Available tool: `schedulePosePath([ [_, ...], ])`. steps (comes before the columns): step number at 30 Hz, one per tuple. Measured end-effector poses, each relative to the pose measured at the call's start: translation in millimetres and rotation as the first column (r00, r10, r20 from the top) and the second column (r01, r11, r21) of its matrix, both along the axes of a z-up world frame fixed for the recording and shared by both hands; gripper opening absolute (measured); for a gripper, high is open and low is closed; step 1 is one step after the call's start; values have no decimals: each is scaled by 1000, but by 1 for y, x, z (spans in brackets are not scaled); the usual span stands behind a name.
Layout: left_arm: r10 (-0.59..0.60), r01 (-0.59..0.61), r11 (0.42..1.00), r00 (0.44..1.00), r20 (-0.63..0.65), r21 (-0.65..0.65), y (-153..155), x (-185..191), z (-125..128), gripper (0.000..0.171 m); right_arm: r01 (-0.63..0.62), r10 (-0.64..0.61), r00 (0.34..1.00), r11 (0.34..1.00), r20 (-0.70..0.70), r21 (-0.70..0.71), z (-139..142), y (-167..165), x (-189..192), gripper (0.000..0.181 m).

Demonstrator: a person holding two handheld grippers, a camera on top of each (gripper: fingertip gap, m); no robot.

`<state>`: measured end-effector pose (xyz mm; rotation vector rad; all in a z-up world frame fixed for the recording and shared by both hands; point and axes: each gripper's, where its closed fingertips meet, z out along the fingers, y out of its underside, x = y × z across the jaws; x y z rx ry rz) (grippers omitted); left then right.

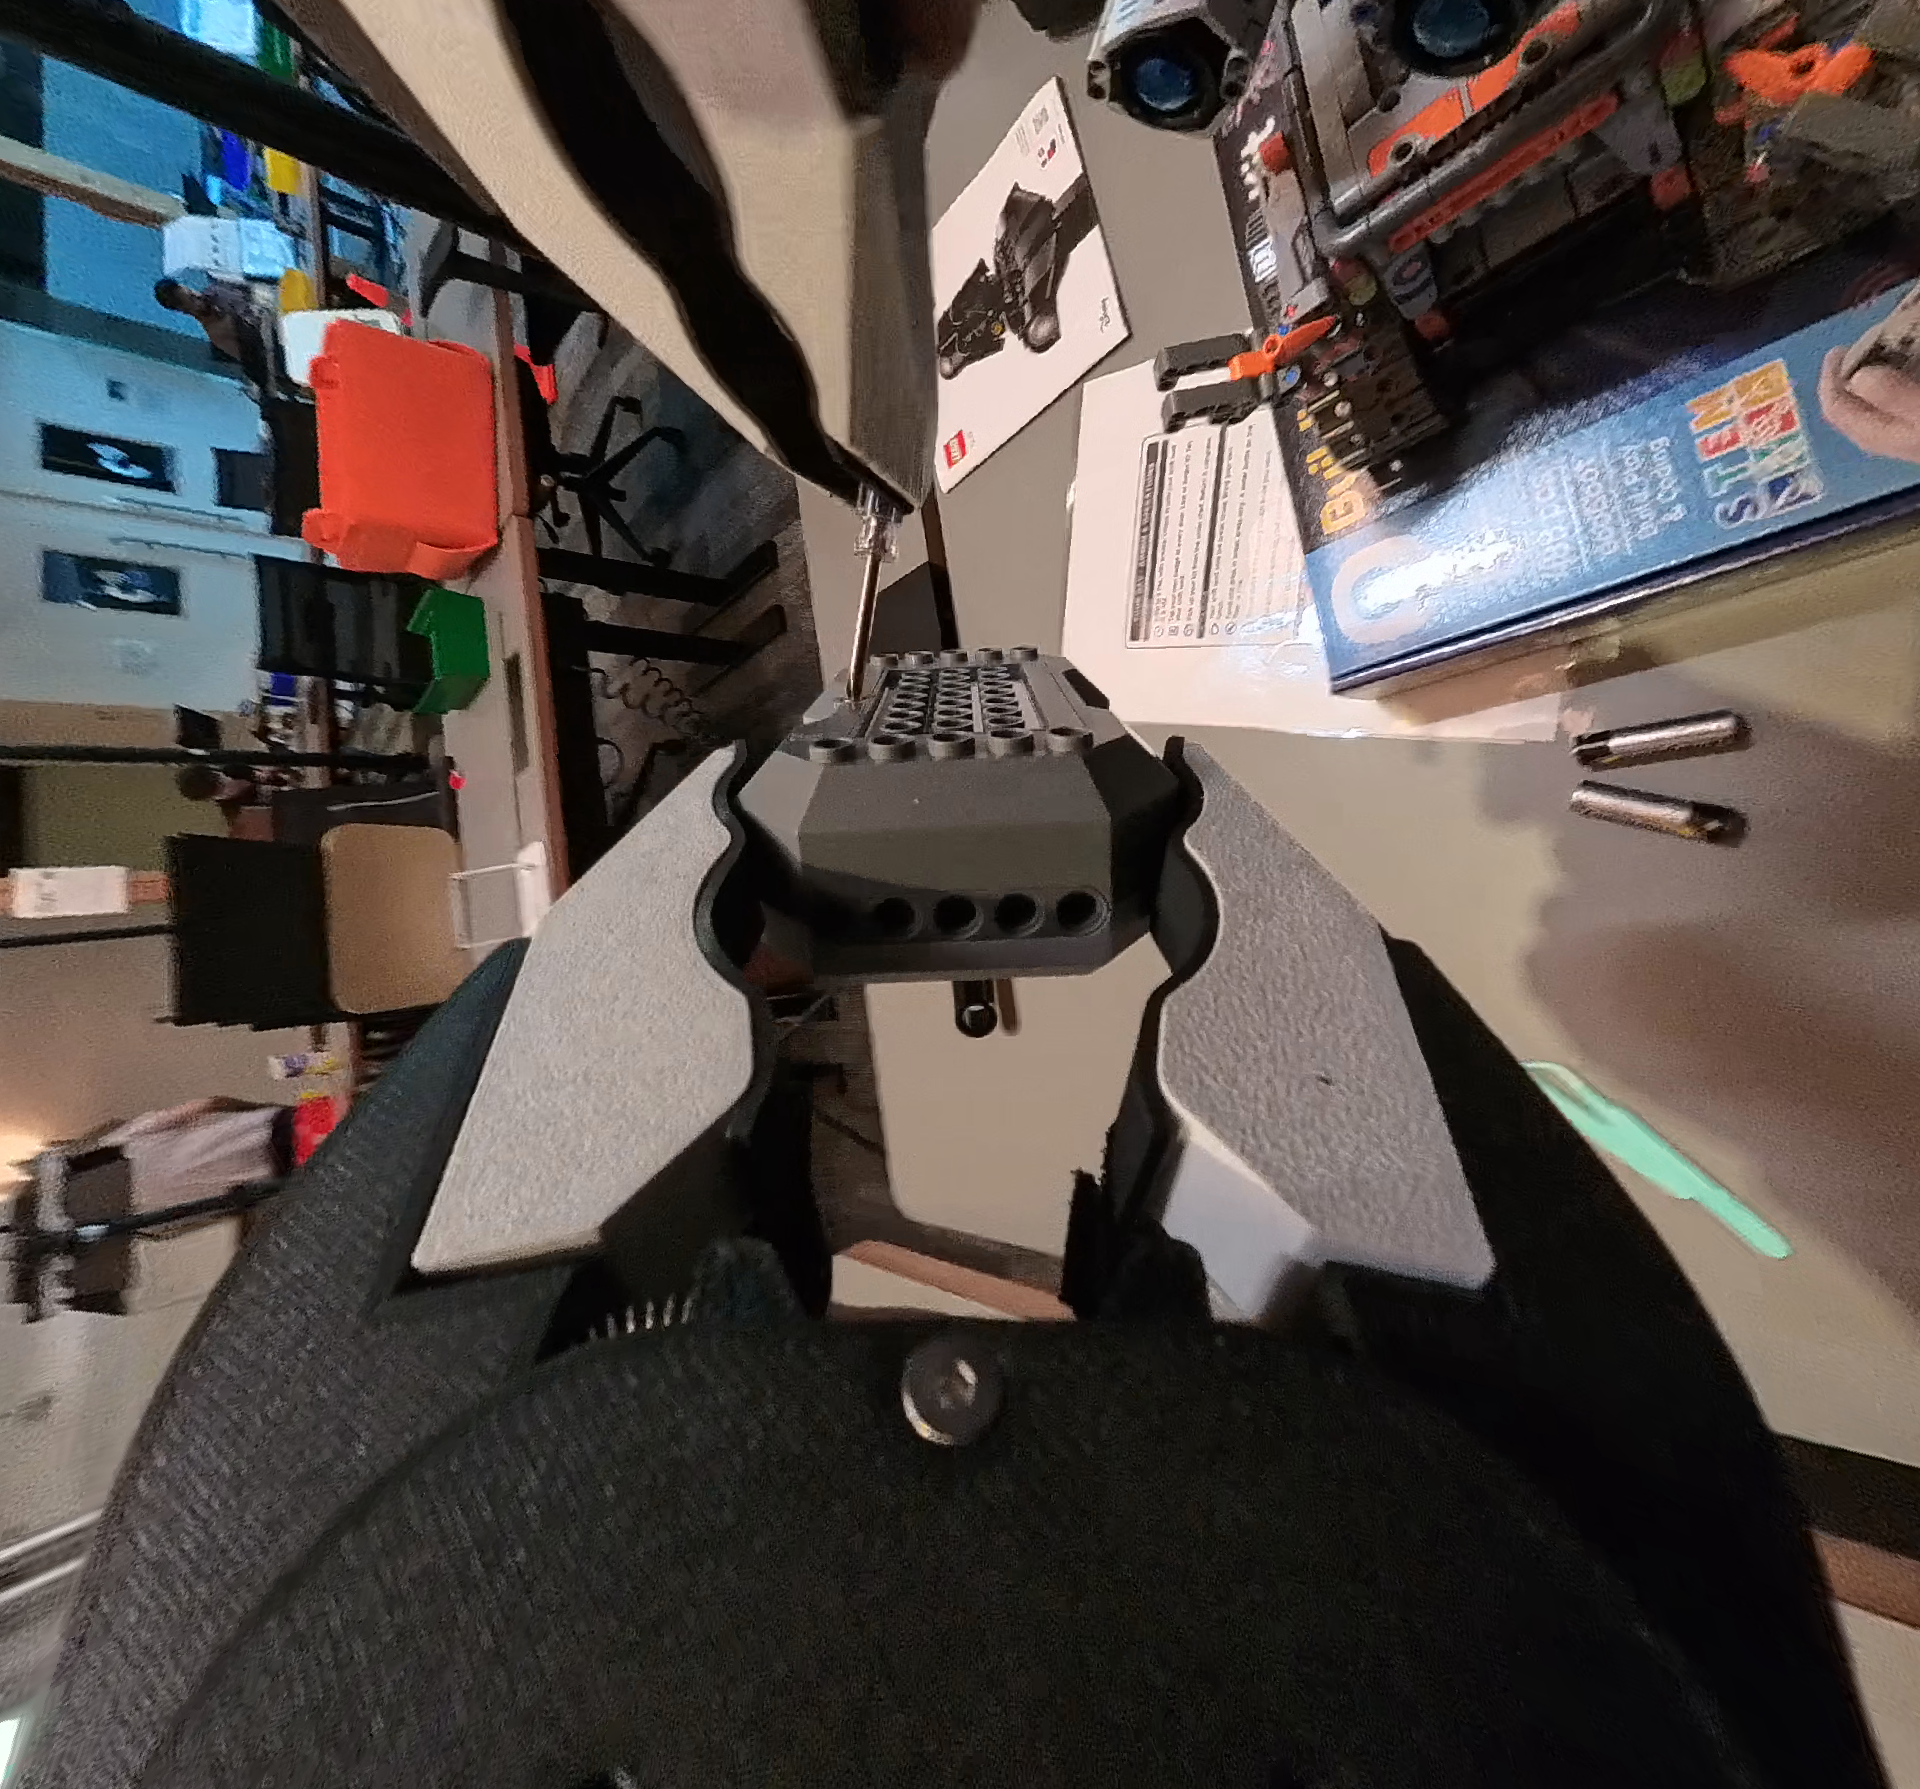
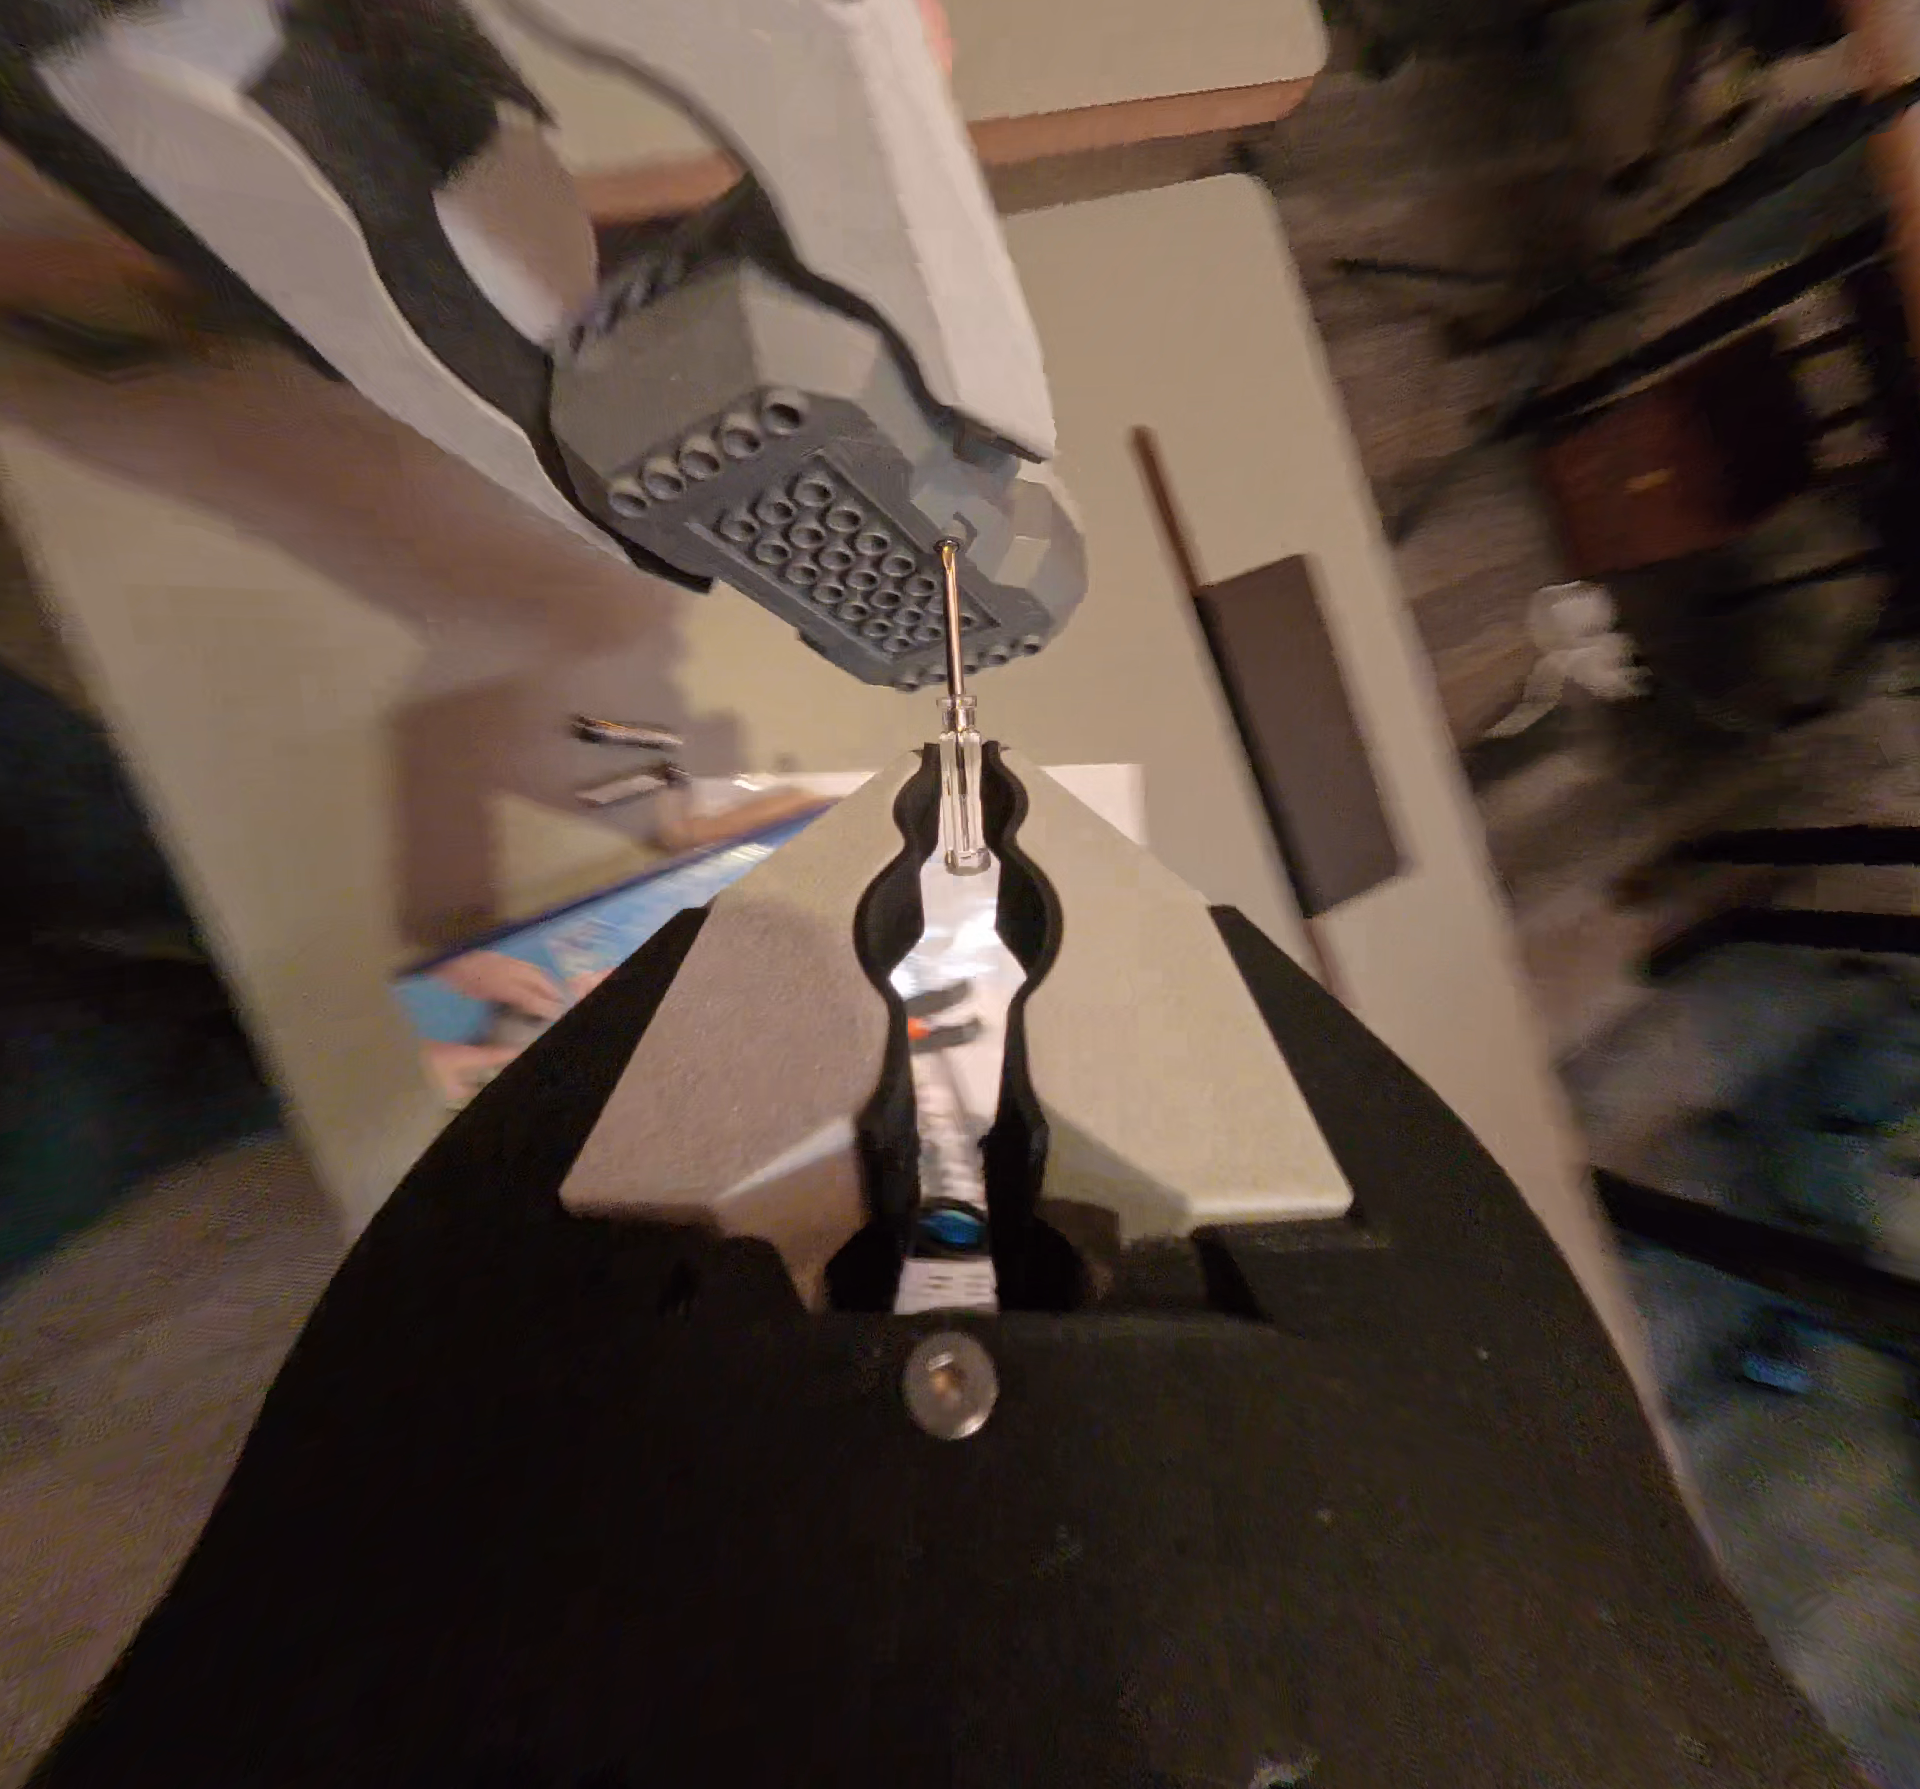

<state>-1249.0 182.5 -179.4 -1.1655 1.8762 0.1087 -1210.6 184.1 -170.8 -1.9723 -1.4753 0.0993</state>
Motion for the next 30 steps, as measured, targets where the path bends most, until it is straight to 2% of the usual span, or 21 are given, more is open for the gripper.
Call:
schedulePosePath([
  [2,28,-27,998,999,18,-62,1,0,0,73,-51,32,992,985,122,162,4,3,-1,4],
  [4,50,-43,990,997,50,-131,1,0,3,73,-124,48,971,940,236,319,9,7,0,5],
  [7,54,-46,988,997,53,-150,1,-2,3,73,-151,65,968,921,240,359,8,6,-1,5],
  [9,60,-54,992,997,46,-113,4,-3,3,73,-104,66,987,959,146,265,7,3,2,5],
  [11,37,-37,999,999,6,8,9,-7,3,73,-10,11,998,1000,-63,5,2,-6,2,4],
  [12,19,-18,996,1000,-18,90,12,-9,5,74,17,-44,981,990,-190,-140,4,-10,0,5],
  [14,-9,18,985,999,-53,172,11,-10,4,74,10,-195,893,909,-405,-416,13,-16,-4,5],
  [17,-42,55,971,997,-61,231,6,-8,5,73,-84,-369,767,752,-524,-653,19,-20,-5,5],
  [19,-60,72,965,997,-55,252,3,-4,7,73,-122,-414,737,695,-534,-708,15,-23,-5,5],
  [21,-67,81,958,996,-60,275,2,-2,9,73,-154,-431,735,647,-524,-747,9,-29,-7,4],
  [24,-86,102,951,994,-67,293,0,1,11,73,-197,-454,714,599,-532,-776,7,-35,-12,4],
  [30,-97,115,949,992,-77,294,-3,3,7,73,-211,-469,705,579,-533,-788,7,-36,-9,4],
])
